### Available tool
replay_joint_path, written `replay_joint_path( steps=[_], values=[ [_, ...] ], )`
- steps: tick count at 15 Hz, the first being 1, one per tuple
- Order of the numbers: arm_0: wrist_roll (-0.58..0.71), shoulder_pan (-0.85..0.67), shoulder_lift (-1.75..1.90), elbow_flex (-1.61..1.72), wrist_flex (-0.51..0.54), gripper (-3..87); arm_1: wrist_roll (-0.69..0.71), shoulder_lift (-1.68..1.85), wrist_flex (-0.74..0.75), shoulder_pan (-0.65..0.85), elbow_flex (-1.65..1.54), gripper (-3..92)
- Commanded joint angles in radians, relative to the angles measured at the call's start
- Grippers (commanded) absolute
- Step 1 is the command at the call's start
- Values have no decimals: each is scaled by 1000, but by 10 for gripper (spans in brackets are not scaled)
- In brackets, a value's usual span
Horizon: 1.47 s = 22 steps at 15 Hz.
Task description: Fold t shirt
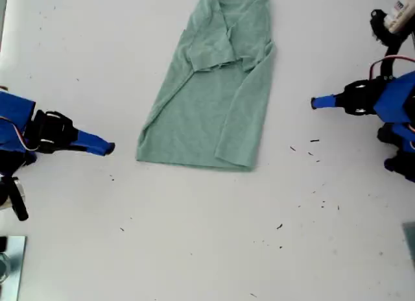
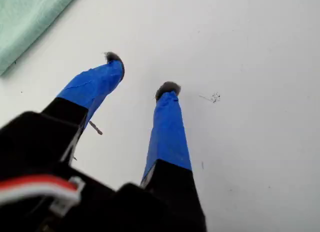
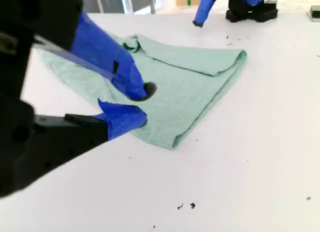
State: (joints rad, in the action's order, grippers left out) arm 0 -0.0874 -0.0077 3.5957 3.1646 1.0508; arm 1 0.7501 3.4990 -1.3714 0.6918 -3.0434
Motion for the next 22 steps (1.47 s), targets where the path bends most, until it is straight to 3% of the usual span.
replay_joint_path(
  steps=[1, 2, 3, 4, 6, 7, 8, 9, 10, 14, 17, 20, 21, 22],
  values=[
    [-31, -61, -3, -124, 55, -1, -112, 5, 18, 55, -57, 164],
    [-63, -54, -98, -199, 51, -2, -345, 5, 18, 51, -57, 165],
    [-104, -25, -307, -333, 48, -2, -443, 5, 18, 9, -57, 165],
    [-166, 12, -546, -525, 120, -2, -517, 5, 18, -43, -57, 165],
    [-179, 20, -992, -1022, 448, -2, -551, 6, 18, -32, -51, 166],
    [-121, 14, -1152, -1216, 538, -2, -485, 6, 18, -35, -54, 164],
    [-51, -5, -1227, -1325, 538, 109, -463, 6, 18, -40, -54, 161],
    [11, -32, -1289, -1364, 538, 284, -463, 6, 18, -34, -54, 161],
    [72, -69, -1341, -1371, 537, 313, -463, 6, 18, -32, -54, 161],
    [232, -202, -1465, -1246, 439, 333, -462, 6, 17, -41, -54, 150],
    [293, -265, -1534, -1012, 196, 331, -462, 6, 17, -41, -54, 147],
    [325, -258, -1804, -1002, 8, 322, -468, 6, 17, -52, -54, 144],
    [318, -262, -1899, -1015, -29, 271, -468, 6, 17, -55, -54, 144],
    [288, -279, -1973, -1026, -40, 145, -469, 6, 17, -61, -54, 141]
  ],
)
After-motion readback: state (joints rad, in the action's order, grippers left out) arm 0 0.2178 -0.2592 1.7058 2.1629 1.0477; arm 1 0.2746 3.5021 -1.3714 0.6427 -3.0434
